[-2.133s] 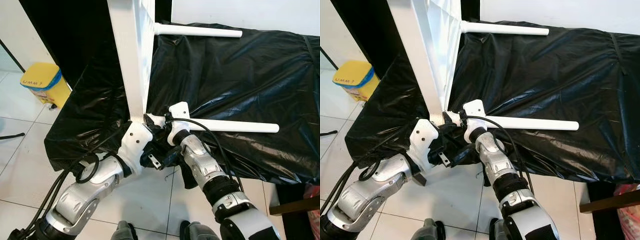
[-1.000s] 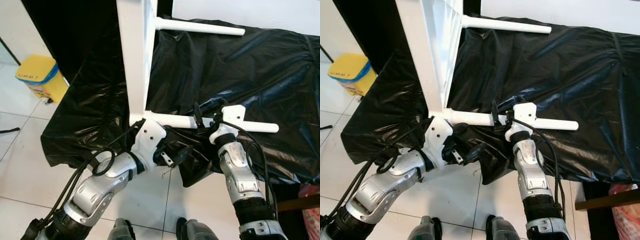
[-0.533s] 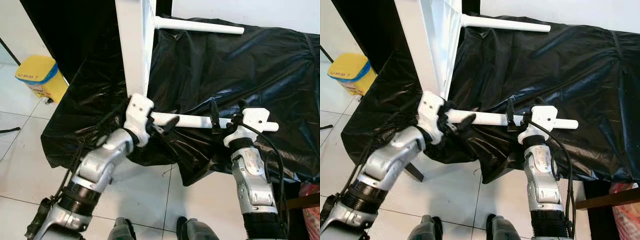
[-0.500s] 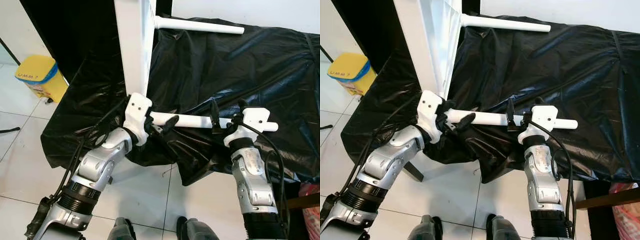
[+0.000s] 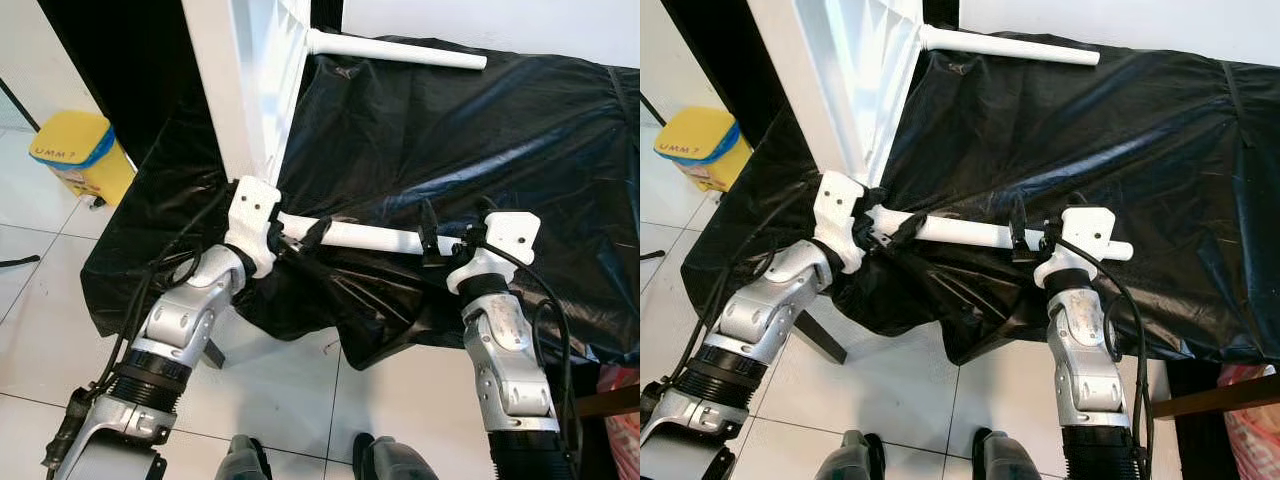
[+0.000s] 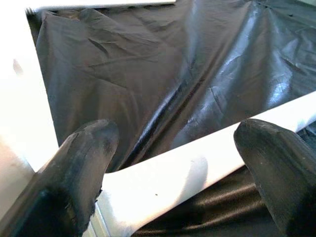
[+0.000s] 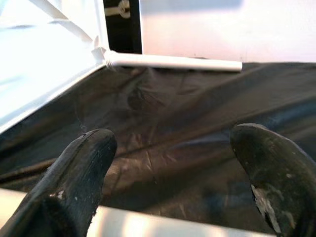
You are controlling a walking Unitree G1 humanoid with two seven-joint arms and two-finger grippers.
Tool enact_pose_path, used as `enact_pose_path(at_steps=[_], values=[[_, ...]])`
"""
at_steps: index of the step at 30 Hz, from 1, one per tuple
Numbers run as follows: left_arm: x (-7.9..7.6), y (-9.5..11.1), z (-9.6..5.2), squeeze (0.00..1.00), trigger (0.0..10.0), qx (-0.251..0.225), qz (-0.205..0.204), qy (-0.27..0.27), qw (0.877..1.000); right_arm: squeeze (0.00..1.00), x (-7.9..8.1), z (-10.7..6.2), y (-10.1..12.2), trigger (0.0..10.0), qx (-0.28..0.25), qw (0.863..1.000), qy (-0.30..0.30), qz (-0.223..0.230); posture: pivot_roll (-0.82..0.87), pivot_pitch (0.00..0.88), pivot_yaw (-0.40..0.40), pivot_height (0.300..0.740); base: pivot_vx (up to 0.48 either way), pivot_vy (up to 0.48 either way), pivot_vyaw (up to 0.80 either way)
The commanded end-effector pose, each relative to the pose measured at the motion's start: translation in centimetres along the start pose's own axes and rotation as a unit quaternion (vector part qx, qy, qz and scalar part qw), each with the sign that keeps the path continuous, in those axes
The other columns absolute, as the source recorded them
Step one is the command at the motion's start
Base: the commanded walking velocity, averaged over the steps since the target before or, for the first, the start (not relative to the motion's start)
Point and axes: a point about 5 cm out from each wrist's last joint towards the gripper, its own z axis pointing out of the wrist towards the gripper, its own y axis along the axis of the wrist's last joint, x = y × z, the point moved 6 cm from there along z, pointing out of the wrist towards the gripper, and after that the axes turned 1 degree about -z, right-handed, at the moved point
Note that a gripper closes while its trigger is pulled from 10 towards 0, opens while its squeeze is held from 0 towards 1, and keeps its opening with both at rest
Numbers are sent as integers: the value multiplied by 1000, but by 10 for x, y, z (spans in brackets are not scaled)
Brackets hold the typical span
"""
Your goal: Building children table
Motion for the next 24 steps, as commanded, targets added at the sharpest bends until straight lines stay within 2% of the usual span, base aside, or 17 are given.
enact_pose_path(at_steps=[1, 4, 7, 8, 11, 20, 21, 24], values=[[5, -5, -5, 0, 10000, 8, 5, 9, 1000, 0, -3, -3, -3, 10000, 8, 1000, -4, 4, 34, 219, -29, 740, 0, 0, 0], [-4, -2, -4, 0, 10000, 0, 4, -4, 1000, 0, -3, -5, -6, 10000, 14, 1000, -2, 1, 35, 216, -28, 740, 0, 0, 0], [-23, 4, -1, 0, 10000, -17, -7, -27, 999, 0, -2, -7, -9, 10000, 21, 1000, -1, -1, 33, 209, -28, 740, 0, 0, 0], [-23, 4, -1, 0, 10000, -17, -7, -27, 999, 0, -2, -7, -9, 10000, 21, 1000, -1, -1, 33, 209, -28, 740, 0, 0, 0], [-46, 9, 0, 0, 10000, -32, -20, -43, 998, 0, -3, -9, -12, 10000, 27, 1000, -3, -7, 31, 204, -25, 740, 0, 0, 0], [-59, 6, -1, 0, 10000, -37, -31, -46, 998, 0, -4, -10, -12, 10000, 26, 999, -9, -16, 27, 198, -25, 740, 0, 0, 0], [-64, 4, -2, 0, 10000, -40, -42, -41, 997, 0, -5, -10, -12, 10000, 24, 999, -16, -22, 22, 193, -26, 740, 0, 0, 0], [-63, 0, -4, 0, 10000, -42, -50, -24, 998, 0, -7, -11, -11, 10000, 23, 999, -26, -30, 18, 185, -28, 740, 0, 0, 0]])
